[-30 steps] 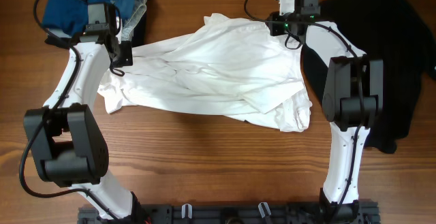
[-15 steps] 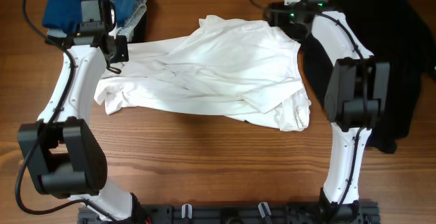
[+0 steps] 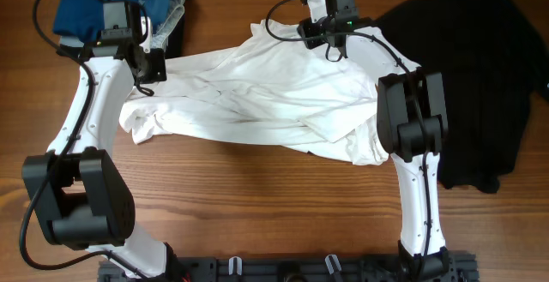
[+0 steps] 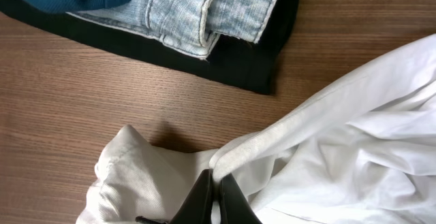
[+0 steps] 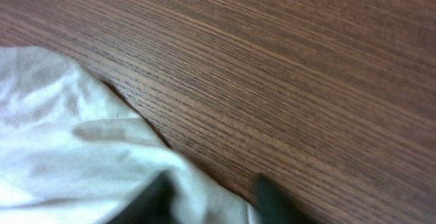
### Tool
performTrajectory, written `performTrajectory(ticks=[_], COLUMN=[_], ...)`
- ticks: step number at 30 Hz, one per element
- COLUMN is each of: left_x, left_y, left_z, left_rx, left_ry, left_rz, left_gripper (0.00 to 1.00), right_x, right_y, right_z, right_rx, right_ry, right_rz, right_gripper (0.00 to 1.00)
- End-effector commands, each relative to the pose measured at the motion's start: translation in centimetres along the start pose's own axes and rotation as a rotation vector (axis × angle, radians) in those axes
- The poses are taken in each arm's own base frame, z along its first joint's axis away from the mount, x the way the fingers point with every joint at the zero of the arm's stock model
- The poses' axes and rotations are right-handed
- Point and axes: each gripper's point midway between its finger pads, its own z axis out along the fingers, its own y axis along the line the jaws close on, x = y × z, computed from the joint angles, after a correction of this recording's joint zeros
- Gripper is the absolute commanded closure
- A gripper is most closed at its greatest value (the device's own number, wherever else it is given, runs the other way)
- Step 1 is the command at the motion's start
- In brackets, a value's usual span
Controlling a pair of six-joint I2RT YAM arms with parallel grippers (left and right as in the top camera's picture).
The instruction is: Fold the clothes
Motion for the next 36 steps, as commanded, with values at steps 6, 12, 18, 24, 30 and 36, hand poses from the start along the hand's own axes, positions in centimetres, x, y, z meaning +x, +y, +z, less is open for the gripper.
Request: performTrajectory(ticks=[6,12,18,24,30,36], left_x=[-0.6,-0.6,-0.3,-0.2,-0.3,-0.3], left_y=[-0.2,-0.1,-0.1,-0.1,-0.1,-0.1], left_z=[-0.9,-0.9,-0.9,-0.9,-0.9,-0.9], left_rx=[0.012,0.009,0.008,0.008,0.009,0.009], left_ry=[-0.027,-0.026,-0.013,-0.011,-0.012,-0.012], left_rz=[-0.012,-0.012,-0.010,-0.010,-0.010,-0.010], left_gripper=[0.96,0.96,0.96,0.96,0.96,0.96], right_x=[-5.8,0.2,14.0,6.7,3.1,6.3], right_y=[-1.4,3.7,9.1,7.8,7.0,5.3], right_z=[-6.3,-15.4,-17.2,-18.7,-13.7,-7.5], right_rx=[0.053,-0.071,-0.121,-0.091,-0.060,0.047], right_ry=[-0.055,0.304,0.809,0.534,0.339,0.384], right_rz=[0.081,0.196,0.273,0.234,0.170,0.148], right_gripper=[0.96,0.96,0.85,0.28,0.22,0.38])
